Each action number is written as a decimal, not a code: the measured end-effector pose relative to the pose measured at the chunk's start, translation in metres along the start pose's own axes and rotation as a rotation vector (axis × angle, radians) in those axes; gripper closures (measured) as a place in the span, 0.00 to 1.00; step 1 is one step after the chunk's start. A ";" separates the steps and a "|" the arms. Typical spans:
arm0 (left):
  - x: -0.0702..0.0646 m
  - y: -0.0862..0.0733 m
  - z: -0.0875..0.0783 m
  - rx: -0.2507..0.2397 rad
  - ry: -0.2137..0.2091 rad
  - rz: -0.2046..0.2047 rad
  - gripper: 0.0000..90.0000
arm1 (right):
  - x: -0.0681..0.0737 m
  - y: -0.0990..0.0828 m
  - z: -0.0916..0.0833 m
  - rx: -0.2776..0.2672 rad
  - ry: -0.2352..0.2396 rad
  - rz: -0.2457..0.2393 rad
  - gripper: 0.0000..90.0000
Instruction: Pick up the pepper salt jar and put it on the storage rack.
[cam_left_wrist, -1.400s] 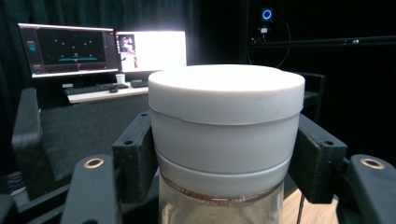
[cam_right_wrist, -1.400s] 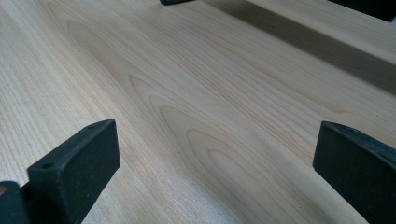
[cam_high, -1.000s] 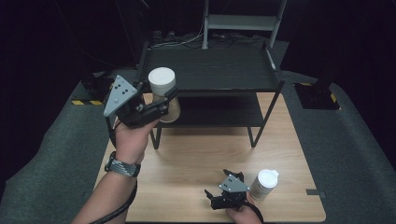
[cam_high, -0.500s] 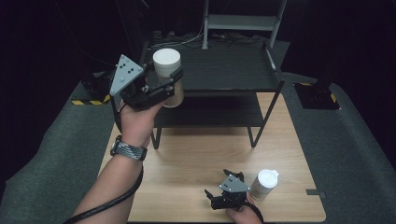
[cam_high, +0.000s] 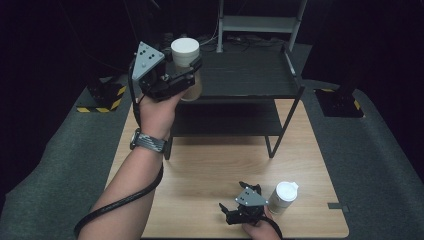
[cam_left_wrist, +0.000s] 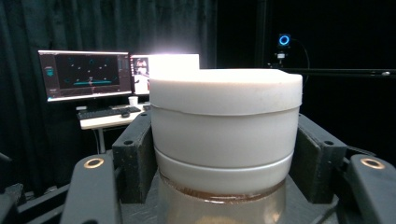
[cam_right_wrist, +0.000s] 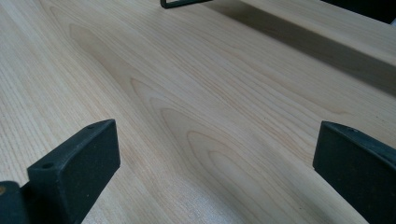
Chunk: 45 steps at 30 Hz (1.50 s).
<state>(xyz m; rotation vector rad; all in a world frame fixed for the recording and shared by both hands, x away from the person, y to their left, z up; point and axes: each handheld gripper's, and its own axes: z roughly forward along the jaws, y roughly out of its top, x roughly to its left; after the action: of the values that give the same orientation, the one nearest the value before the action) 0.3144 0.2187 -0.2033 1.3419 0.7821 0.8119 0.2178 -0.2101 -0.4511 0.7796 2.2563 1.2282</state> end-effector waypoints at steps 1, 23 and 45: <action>0.000 0.000 0.000 0.000 0.000 0.000 0.38 | 0.000 0.000 0.000 0.000 0.000 0.000 0.00; -0.001 -0.008 0.042 0.026 0.054 -0.007 0.38 | -0.003 -0.002 -0.001 -0.010 0.010 0.018 0.00; -0.001 -0.013 0.043 0.014 0.052 0.018 0.37 | -0.003 -0.002 -0.001 -0.009 0.009 0.008 0.00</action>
<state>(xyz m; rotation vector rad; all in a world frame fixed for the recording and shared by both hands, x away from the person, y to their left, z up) 0.3518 0.1952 -0.2128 1.3466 0.8186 0.8603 0.2188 -0.2130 -0.4519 0.7814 2.2554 1.2469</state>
